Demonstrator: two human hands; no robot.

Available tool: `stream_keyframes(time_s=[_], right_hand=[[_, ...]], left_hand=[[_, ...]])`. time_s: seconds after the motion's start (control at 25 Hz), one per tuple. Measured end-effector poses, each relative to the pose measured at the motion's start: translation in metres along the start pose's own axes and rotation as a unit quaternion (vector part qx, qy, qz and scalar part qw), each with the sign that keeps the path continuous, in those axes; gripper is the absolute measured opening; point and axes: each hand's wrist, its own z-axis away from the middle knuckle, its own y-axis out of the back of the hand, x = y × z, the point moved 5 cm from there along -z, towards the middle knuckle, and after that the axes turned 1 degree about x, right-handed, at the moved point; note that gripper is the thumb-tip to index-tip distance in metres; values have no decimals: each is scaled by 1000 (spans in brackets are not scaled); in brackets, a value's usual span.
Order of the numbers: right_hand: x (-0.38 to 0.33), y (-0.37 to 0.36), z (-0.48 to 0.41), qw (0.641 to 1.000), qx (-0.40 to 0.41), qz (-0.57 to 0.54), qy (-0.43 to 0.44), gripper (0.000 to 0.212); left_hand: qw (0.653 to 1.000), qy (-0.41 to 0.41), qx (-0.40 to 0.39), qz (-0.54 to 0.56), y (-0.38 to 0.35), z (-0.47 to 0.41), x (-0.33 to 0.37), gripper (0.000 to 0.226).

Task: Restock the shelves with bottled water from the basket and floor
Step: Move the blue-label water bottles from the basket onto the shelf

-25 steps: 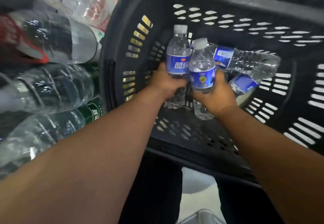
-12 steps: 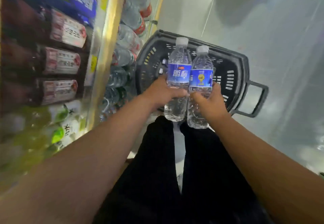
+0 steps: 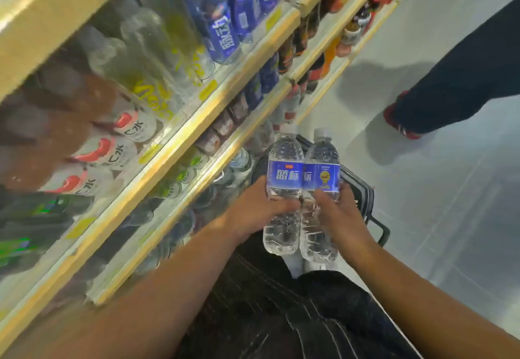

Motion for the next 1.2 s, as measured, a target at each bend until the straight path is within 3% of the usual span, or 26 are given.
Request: stream_keyframes(time_s=[0.12,0.24,0.36,0.48,0.6,0.8,1.0,1.2], right_hand=[[-19,1,21,997,-49,47,31,42],[-27,2,46,988,-100,96,64,67],[-31,-8,68,974,-156,137,92,64],[-29,-36,98,949,-250,157,112,75],[-21,-71,123,924,-319,178,110,67],[-10,-136,168,879,-403,229,109,44],[17,-210,206,851,-456,243,99,42],[47,-268,229,846,-478,228,58,59]], left_hand=[[996,-51,66,22,-10,44,8,27],[985,-60,128,95,-24,82,1,40],[966,-53,203,151,-29,125,-14,53],[944,-54,262,195,-25,169,-37,58],[915,-51,316,247,-18,209,-66,68],[874,-53,372,307,0,272,-120,53],[850,-47,402,337,27,325,-180,51],[839,-45,417,347,53,367,-227,37]])
